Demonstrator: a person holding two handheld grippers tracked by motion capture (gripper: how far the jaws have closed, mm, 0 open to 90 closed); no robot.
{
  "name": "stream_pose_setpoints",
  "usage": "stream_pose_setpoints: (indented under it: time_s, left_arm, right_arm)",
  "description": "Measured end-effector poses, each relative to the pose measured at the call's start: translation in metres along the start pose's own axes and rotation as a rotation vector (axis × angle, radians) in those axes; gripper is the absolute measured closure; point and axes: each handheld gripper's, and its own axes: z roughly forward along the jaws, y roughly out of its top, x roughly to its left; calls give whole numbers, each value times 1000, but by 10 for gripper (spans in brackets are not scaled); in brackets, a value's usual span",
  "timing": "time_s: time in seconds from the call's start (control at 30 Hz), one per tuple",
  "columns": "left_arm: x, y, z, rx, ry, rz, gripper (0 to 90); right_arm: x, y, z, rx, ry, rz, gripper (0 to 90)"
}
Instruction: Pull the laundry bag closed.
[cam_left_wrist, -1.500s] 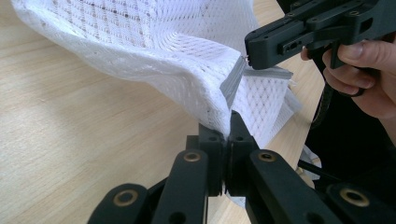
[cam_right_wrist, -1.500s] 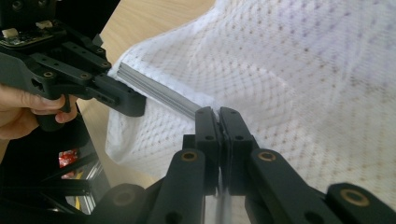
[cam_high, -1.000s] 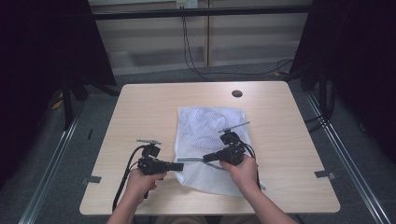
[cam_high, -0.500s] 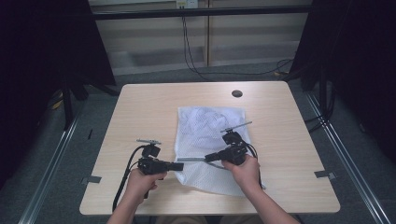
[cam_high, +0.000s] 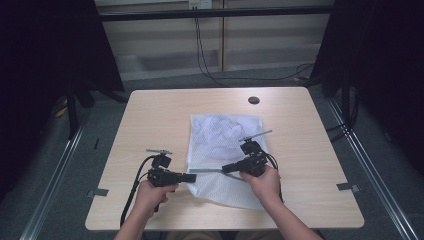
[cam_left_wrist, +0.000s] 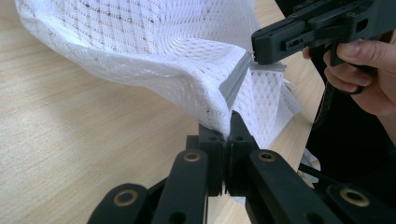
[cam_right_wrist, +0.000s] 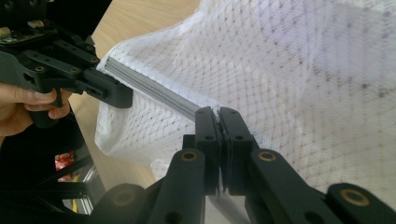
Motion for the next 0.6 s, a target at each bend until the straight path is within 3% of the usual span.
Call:
stream_pose_setpoints:
  time_s: [0.6]
  left_arm:
    - [1, 0, 0, -4, -7, -7, 883]
  right_arm:
    - [-3, -1, -4, 2, -9, 2, 873]
